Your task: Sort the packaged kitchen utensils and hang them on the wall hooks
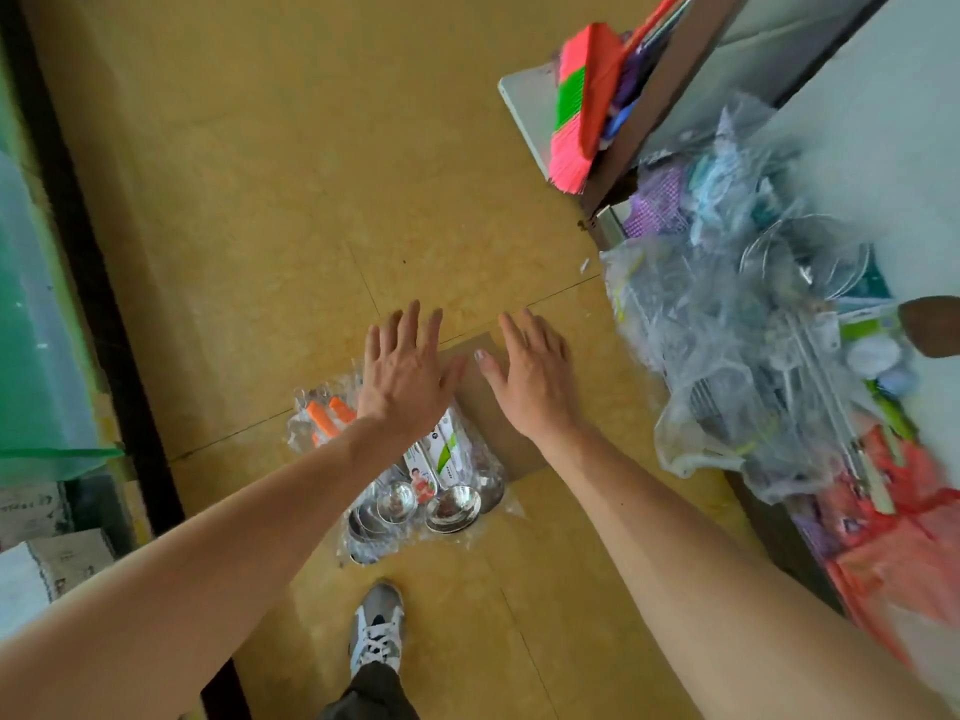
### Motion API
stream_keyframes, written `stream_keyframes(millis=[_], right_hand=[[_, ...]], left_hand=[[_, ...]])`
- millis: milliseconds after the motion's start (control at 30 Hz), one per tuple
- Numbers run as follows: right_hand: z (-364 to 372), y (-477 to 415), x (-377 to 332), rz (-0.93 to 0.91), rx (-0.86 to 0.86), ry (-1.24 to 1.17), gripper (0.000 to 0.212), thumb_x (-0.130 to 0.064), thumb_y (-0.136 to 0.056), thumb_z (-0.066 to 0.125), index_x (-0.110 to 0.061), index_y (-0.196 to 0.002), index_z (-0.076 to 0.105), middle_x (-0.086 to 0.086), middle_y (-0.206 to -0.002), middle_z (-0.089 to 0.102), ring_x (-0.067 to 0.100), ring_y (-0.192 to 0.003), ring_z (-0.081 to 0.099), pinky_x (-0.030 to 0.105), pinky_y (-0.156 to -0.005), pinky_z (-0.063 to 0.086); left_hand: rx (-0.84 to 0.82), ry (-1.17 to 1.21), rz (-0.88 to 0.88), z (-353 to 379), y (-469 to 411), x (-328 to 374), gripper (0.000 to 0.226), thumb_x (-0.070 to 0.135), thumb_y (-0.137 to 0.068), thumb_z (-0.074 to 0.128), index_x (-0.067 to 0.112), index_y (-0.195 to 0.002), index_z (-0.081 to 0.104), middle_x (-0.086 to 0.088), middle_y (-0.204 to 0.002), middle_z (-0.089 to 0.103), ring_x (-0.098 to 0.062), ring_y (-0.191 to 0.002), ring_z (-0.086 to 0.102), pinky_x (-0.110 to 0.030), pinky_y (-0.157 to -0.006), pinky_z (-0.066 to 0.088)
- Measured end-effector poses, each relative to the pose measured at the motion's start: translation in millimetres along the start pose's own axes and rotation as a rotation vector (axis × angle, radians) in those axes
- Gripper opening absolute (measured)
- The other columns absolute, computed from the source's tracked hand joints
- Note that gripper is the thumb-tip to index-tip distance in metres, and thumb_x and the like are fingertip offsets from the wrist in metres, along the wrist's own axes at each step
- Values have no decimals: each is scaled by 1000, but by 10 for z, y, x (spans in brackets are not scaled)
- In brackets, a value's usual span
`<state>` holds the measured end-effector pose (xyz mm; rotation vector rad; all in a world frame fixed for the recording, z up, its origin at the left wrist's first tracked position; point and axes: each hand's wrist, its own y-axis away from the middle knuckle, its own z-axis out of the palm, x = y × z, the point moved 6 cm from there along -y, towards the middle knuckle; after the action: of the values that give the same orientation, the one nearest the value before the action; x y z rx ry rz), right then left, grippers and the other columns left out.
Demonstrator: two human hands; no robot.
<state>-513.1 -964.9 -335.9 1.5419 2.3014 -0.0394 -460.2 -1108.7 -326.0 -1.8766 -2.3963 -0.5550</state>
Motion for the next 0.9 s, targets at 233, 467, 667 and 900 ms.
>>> stream_keyframes(millis=[233,467,667,900], right_hand=[[-1428,793,968,110,196,0,70,-59,-97,28,-11,-146,43,18,-147,46,34,-136,44,47,-109,39],[-2754,2084,2410,313,350,43,73,-64,-98,21,-14,-150,34,15,-154,37,32,-143,34,48,-114,34],[-3700,3413,3534,500,518,46,70,-59,-99,26,-13,-151,34,18,-155,35,34,-143,33,46,-116,30],[-4252,5094,4552,703,664,11,65,-55,-100,39,-15,-151,33,13,-158,32,30,-146,28,45,-120,23]], left_hand=[[69,-85,243,-705,229,1734,78,64,-93,15,14,-150,31,-13,-156,30,-35,-141,29,-52,-117,24],[116,-97,490,-1078,880,3857,73,60,-96,20,14,-153,24,-12,-160,22,-32,-146,20,-48,-120,17],[105,-85,726,-1192,1688,5624,72,61,-96,14,18,-154,19,-10,-160,20,-30,-148,15,-44,-122,10],[25,-62,968,-879,2823,7276,63,55,-99,31,15,-148,33,-8,-146,45,-28,-136,38,-42,-114,29]])
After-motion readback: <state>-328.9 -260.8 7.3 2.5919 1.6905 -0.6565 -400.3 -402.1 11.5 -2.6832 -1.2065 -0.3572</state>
